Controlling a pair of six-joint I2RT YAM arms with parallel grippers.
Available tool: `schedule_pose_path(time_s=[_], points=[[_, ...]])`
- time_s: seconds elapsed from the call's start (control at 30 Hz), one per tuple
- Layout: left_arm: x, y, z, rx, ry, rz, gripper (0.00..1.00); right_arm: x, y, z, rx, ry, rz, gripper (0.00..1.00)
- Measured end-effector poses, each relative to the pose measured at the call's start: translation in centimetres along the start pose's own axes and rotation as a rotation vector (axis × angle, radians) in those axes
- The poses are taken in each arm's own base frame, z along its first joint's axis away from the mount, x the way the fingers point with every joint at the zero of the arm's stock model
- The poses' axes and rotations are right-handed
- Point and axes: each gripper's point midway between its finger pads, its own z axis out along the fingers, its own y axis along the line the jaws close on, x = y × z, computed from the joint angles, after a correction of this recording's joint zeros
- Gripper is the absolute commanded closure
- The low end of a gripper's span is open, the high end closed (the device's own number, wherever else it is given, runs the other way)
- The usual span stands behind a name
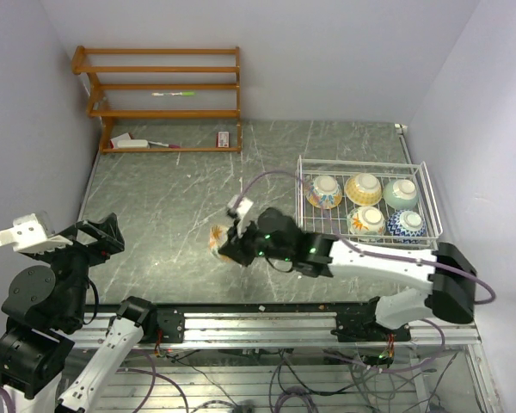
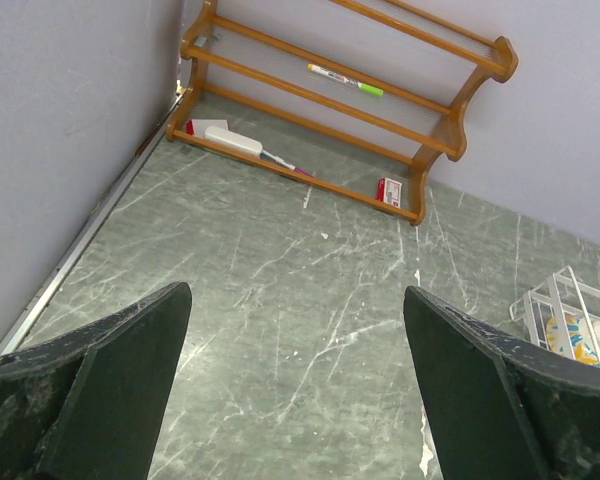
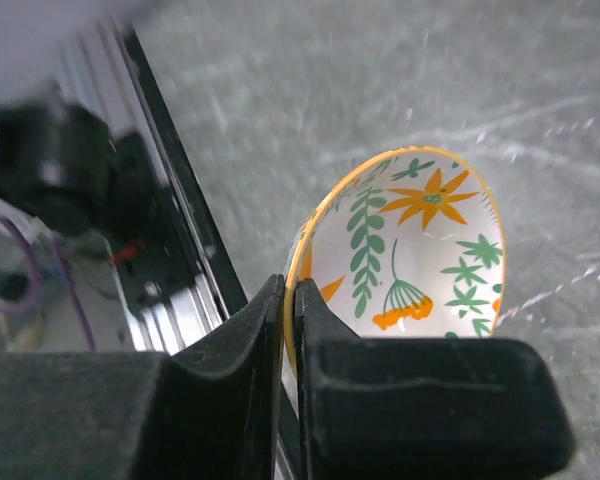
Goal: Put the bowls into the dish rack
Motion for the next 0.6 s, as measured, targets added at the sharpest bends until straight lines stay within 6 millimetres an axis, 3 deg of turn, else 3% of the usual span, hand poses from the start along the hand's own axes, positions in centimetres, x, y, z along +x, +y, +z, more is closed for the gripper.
schedule_pose_path(time_s=[0.07,0.2,0.33,0.43,0.6], points=[[0.0,0.0,0.0,0.001,0.0,0.0,0.02,-3.1,-0.6,-1.8,-0.027,-0.117,0.059,1.0],[-0.3,-0.1,-0.1,0.007,-0.005,-0.004,0.02,-6.7,-2.3,-5.3,-0.03,-0.275,0.135,1.0],[-0.3,-0.3,-0.2,0.016,-0.004,-0.005,0.02,-8.9,-6.0,-9.8,0.052,-0.406,0.202,1.0],[-0.2,-0.5,-0.1,0.025,0.003,-0.003,0.02,-10.4,-10.4,-13.9,0.171,-0.519,0.253,1.0],[-0.1,-1.1,0.3,0.04,0.014,0.001,0.02,-11.1,-15.3,-18.8,0.343,-0.628,0.308,1.0]])
